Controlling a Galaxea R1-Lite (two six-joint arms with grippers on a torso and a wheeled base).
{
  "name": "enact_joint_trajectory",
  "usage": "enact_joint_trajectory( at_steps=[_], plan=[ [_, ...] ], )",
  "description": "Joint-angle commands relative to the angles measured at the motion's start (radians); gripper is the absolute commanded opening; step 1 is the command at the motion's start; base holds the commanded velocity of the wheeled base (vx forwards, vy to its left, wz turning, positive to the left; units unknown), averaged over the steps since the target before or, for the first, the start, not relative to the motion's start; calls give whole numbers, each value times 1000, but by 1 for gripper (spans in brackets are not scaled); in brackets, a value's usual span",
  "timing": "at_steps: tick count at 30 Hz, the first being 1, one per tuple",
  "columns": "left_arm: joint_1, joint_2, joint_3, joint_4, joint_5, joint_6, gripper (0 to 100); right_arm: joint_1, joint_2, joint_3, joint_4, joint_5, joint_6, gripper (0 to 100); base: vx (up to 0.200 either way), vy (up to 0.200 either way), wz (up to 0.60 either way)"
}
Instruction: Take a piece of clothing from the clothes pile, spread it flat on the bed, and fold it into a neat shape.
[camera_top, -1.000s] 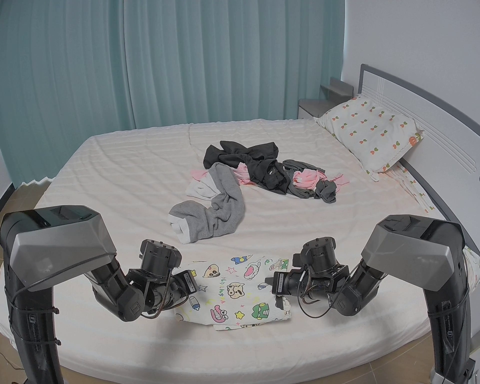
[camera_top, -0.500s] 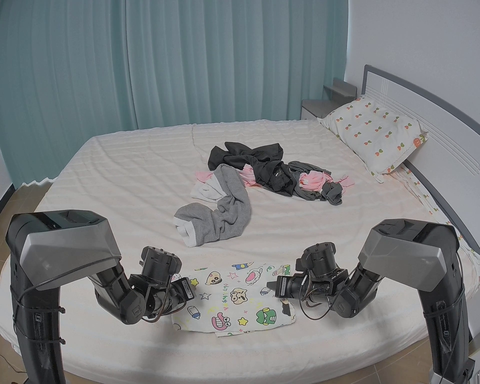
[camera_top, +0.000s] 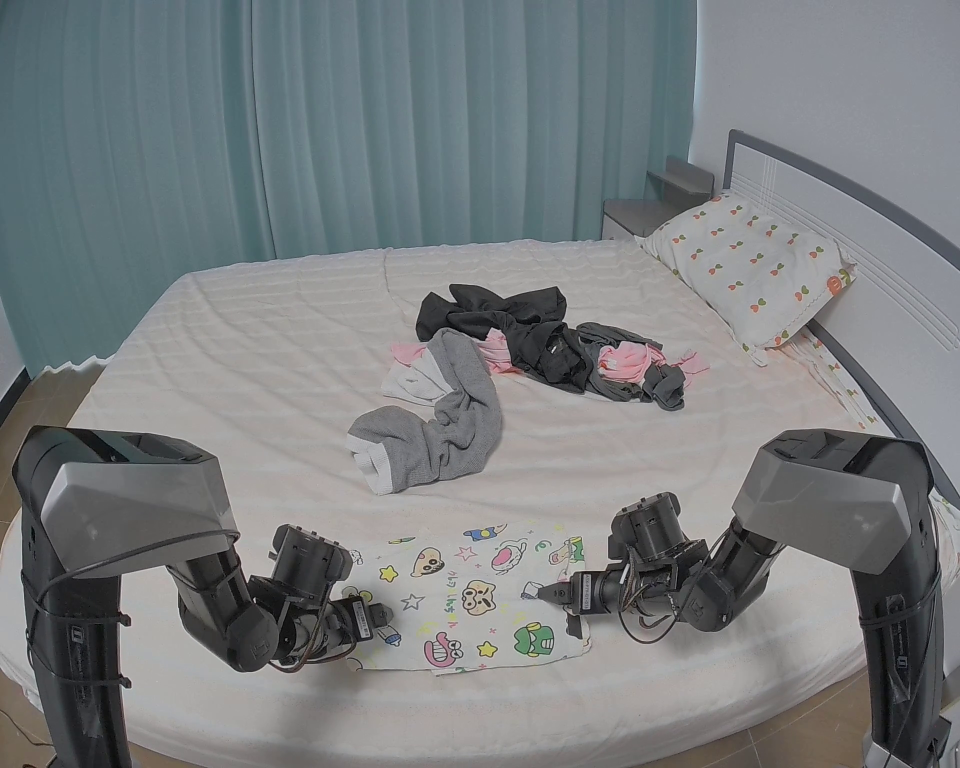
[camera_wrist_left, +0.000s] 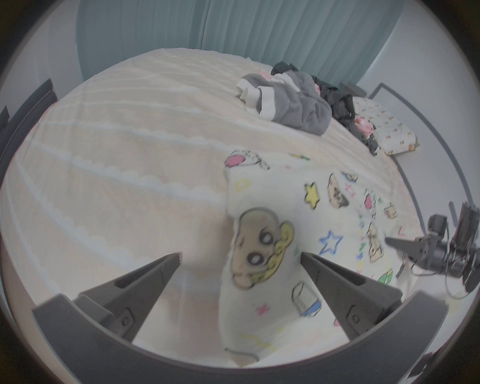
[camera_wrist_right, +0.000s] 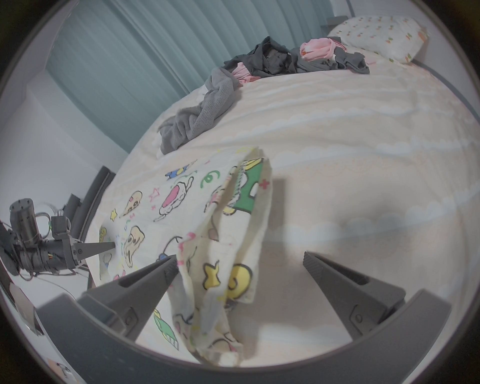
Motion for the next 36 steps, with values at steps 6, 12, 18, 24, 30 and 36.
enact_joint_trajectory(
  at_steps=[6, 12, 18, 24, 30, 36],
  plan=[
    [-3, -17, 76, 1, 10, 24, 100, 6, -40, -2, 119, -34, -44, 100, 0, 0, 0],
    [3, -63, 116, -5, 13, 40, 100, -4, -86, 16, 84, -57, -47, 100, 0, 0, 0],
    [23, -315, 180, -8, 10, -26, 100, -47, -278, 168, -116, -122, -38, 100, 0, 0, 0],
    [17, -769, 285, 5, 66, -58, 100, -89, -581, 429, -396, -247, -129, 100, 0, 0, 0],
    [-27, -1253, 317, 286, 331, 64, 100, -158, -965, 739, -473, -261, -285, 100, 0, 0, 0],
    [3, -1701, 202, 769, 343, 93, 100, -254, -1230, 845, -413, -298, -291, 100, 0, 0, 0]
  ],
)
